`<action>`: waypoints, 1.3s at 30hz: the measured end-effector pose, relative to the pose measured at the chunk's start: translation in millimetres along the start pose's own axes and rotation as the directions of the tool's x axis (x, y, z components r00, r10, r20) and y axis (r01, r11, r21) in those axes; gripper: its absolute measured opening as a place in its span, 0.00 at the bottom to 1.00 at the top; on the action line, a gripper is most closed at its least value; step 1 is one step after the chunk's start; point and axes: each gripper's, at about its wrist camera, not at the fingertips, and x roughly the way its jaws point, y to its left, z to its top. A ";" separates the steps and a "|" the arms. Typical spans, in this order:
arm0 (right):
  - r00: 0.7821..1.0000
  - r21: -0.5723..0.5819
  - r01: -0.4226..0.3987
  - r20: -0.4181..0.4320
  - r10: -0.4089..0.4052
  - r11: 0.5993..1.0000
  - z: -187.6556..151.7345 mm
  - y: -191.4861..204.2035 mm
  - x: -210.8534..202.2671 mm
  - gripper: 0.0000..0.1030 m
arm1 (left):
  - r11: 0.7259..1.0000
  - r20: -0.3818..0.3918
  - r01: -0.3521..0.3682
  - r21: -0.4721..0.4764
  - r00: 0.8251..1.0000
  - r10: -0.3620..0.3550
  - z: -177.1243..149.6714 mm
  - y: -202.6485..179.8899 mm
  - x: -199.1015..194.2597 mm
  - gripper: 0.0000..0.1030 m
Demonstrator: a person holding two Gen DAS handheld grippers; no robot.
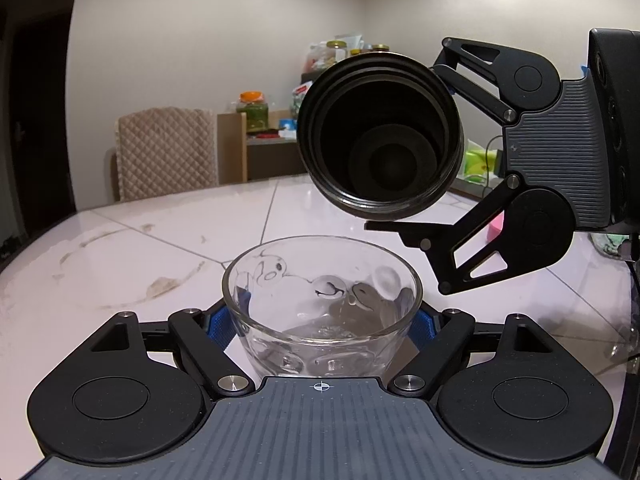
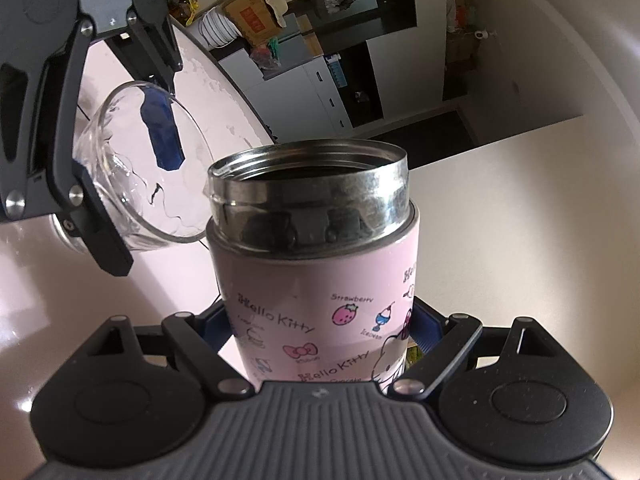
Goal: Unscrew bottle cap and pour
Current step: 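Tilt the pink jar upright with the right gripper, lifting it off the glass, then move the upright pink jar with the right gripper away from the glass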
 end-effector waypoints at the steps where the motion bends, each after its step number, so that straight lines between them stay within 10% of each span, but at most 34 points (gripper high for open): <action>1: 1.000 0.011 -0.005 -0.002 0.005 1.000 2.7 -2.3 2.6 0.86 | 1.000 0.000 -0.001 0.000 1.000 0.001 0.2 0.1 0.4 0.83; 39: 0.993 0.243 -0.108 -0.023 0.117 0.964 -14.5 -41.0 9.1 0.86 | 0.999 -0.005 -0.045 -0.018 0.999 0.045 3.2 -4.9 5.6 0.83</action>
